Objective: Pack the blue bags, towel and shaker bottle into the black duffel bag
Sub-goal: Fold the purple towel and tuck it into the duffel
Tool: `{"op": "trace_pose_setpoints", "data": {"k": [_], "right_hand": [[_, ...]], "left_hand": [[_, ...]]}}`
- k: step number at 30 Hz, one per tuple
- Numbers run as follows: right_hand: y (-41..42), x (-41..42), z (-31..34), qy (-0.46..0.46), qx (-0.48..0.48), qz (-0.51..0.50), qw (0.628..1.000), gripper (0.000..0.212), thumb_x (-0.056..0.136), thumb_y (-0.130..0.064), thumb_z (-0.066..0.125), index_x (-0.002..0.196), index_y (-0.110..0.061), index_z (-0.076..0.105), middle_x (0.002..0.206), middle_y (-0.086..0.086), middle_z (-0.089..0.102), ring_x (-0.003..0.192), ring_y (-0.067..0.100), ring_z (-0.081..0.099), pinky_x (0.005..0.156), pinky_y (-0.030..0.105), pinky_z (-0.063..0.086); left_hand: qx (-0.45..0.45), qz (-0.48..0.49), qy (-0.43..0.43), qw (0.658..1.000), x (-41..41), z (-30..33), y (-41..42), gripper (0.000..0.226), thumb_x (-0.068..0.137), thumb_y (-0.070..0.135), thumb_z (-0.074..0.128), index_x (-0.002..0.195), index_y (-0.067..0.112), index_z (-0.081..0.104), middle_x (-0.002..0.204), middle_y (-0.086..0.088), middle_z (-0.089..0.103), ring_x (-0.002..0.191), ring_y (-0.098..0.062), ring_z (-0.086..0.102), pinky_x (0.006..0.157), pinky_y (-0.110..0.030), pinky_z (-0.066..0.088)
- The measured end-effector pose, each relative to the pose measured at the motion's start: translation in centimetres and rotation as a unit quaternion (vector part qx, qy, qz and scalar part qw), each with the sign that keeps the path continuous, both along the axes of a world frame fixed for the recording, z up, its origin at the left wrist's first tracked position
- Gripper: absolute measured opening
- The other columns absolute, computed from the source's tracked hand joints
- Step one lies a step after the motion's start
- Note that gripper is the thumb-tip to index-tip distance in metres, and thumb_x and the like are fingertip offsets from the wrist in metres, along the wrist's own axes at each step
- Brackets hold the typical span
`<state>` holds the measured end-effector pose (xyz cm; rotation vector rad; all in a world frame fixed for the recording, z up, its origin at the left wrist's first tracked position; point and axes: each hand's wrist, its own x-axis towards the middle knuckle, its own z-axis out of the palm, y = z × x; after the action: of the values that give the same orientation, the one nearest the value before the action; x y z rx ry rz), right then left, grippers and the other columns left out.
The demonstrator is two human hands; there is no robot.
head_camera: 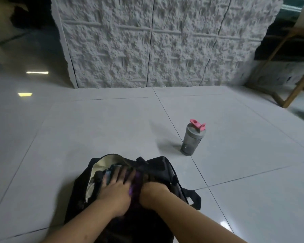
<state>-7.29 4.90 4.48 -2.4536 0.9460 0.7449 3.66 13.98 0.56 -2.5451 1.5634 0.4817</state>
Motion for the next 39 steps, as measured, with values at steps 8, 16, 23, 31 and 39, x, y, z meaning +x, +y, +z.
{"op": "trace_pose_setpoints", "data": {"k": [8,16,23,31,39], "right_hand": [[-0.5,1.2,-2.1,0.041,0.028,0.008,0.999,0.043,0.106,-0.013,0.046,0.147,0.001,0.050,0.156,0.023,0.045,0.143,0.038,0.043,0.119,0.043,0.032],[-0.4,1.2,-0.4,-0.003,0.014,0.030,0.999,0.051,0.102,-0.018,0.050,0.152,-0.007,0.043,0.155,0.020,0.046,0.142,0.039,0.045,0.116,0.052,0.039],[-1.3,0.5,4.5,-0.167,-0.001,-0.008,0.986,0.024,0.094,-0.025,0.049,0.100,-0.010,0.066,0.099,0.016,0.069,0.081,0.036,0.058,0.070,0.034,0.046],[-5.7,-2.6,9.0,-0.273,0.064,-0.126,0.952,0.038,0.099,-0.036,0.057,0.072,-0.010,0.063,0.066,0.005,0.063,0.059,0.019,0.058,0.058,0.026,0.046],[-14.5,-3.4,5.9,-0.319,-0.115,-0.226,0.913,0.020,0.095,-0.027,0.058,0.105,-0.020,0.073,0.103,0.000,0.073,0.092,0.023,0.070,0.080,0.034,0.057]], "left_hand": [[-0.010,-0.031,-0.003,0.999,1.4,-2.3,0.3,0.079,0.085,0.064,0.005,0.157,0.042,-0.022,0.169,0.005,-0.024,0.154,-0.022,-0.029,0.112,-0.052,-0.029],[-0.009,-0.026,-0.001,1.000,1.4,-2.2,0.6,0.096,0.093,0.028,0.039,0.149,0.042,-0.037,0.164,0.003,-0.037,0.149,-0.025,-0.037,0.107,-0.053,-0.034],[-0.032,-0.035,0.005,0.999,1.9,-2.6,0.4,0.074,0.075,0.056,0.043,0.138,0.018,0.050,0.134,-0.012,0.067,0.123,-0.040,0.061,0.078,-0.073,0.055],[-0.140,-0.065,-0.113,0.982,1.1,-4.8,0.8,0.052,0.086,0.035,0.035,0.131,0.017,0.052,0.125,-0.015,0.066,0.121,-0.036,0.046,0.100,-0.060,0.036],[-0.001,-0.013,-0.036,0.999,-0.4,0.6,-1.0,0.077,0.090,0.067,0.027,0.155,0.029,0.040,0.163,-0.003,0.038,0.153,-0.033,0.027,0.120,-0.064,0.008]]}}
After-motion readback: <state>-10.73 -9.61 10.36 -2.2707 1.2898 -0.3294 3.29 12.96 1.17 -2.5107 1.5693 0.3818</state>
